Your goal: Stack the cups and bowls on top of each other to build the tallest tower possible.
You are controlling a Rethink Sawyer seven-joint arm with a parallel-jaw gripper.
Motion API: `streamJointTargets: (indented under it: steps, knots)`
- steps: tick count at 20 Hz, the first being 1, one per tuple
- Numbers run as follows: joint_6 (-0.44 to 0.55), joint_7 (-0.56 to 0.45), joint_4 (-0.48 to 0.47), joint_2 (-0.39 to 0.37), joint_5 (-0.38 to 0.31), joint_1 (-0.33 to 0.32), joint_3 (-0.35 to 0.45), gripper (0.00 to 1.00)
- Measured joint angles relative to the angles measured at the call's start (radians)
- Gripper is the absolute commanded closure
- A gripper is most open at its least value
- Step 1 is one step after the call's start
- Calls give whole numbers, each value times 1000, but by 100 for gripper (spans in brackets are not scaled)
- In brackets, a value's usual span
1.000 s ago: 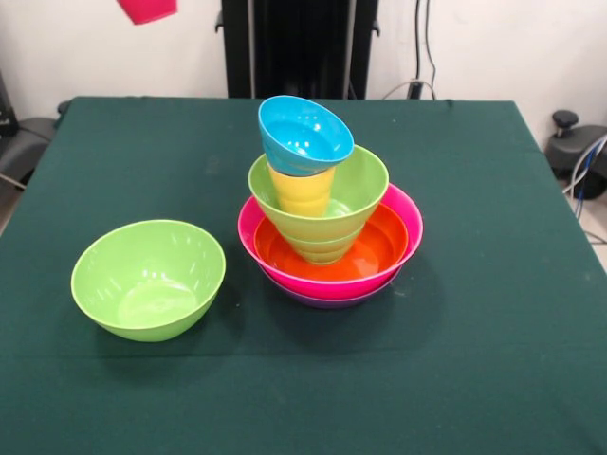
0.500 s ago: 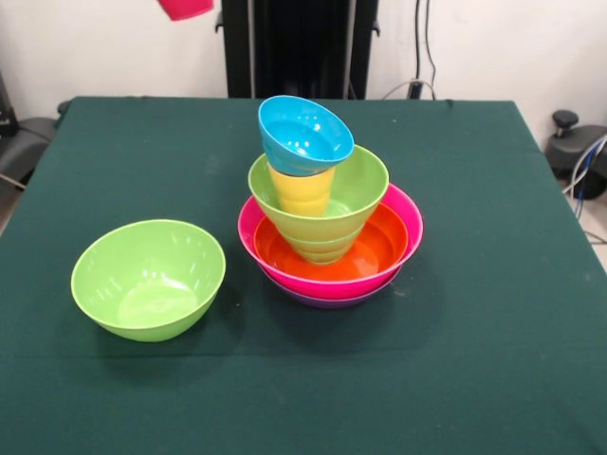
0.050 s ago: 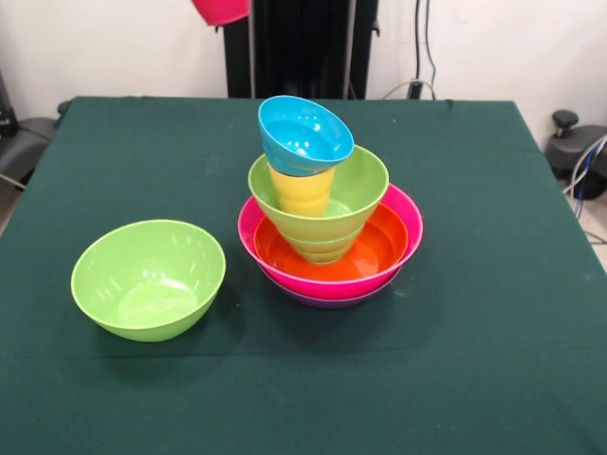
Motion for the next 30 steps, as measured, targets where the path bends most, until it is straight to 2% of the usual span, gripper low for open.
streamJointTargets:
  steps: [7, 11, 25, 30]
  knots:
    - [0, 0, 0, 7, 0, 98, -63, 100]
    - [-2, 0, 0, 16, -4, 129, -94, 100]
    - [-18, 0, -1, 79, -76, 158, -189, 100]
    - [-36, 0, -5, 126, -127, 194, -247, 100]
